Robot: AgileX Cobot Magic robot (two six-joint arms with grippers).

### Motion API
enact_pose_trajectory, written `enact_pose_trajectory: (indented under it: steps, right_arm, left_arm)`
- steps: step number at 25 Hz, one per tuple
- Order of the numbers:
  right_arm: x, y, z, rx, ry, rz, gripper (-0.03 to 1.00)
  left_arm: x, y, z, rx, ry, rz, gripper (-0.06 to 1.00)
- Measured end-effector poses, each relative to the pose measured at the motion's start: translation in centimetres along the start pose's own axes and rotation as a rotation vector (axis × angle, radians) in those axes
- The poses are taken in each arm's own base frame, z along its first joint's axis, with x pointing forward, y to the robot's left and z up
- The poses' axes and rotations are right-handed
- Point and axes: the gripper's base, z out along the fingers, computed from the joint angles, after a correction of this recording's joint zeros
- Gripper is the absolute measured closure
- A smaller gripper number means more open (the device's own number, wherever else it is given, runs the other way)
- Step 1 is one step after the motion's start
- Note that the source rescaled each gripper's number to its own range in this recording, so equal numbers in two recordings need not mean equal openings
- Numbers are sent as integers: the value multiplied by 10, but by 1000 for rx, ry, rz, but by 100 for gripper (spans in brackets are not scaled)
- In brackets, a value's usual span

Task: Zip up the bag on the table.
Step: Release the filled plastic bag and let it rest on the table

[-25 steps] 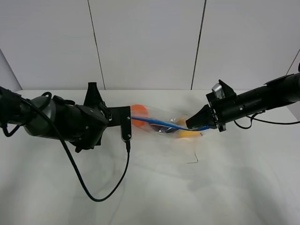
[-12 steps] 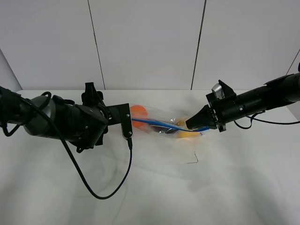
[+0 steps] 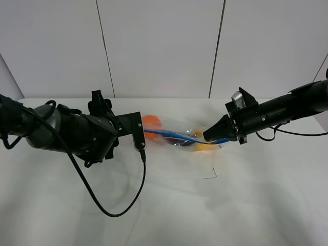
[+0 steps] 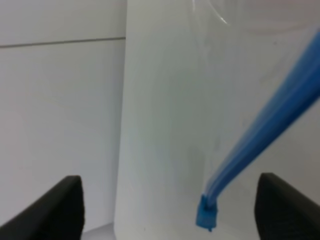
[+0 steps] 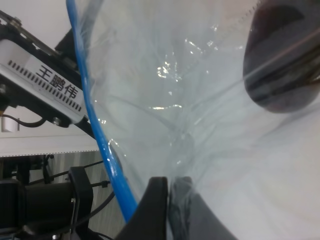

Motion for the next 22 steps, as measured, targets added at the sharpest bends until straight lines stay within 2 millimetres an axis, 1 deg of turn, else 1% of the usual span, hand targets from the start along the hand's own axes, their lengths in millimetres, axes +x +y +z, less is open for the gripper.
enact_pose_trajectory:
  steps: [3, 6, 13, 17, 19, 22]
  right_arm:
    - [0, 0, 0, 0, 0, 0, 97]
    - [0, 0, 0, 0, 0, 0, 97]
    - [0, 0, 0, 0, 0, 0, 97]
    - [0, 0, 0, 0, 0, 0, 97]
    - [0, 0, 0, 2, 2, -1, 97]
    - [0, 0, 0, 4, 5, -2, 97]
  left_arm:
    - [2, 2, 0, -18, 22, -23, 4]
    - [4, 2, 0, -25, 43, -34, -3]
    - [5, 7, -2, 42, 157, -206, -6]
    - [8, 15, -3, 161, 222, -317, -6]
    - [15, 26, 1, 230, 261, -421, -6]
    - [38, 46, 10, 282, 334, -570, -6]
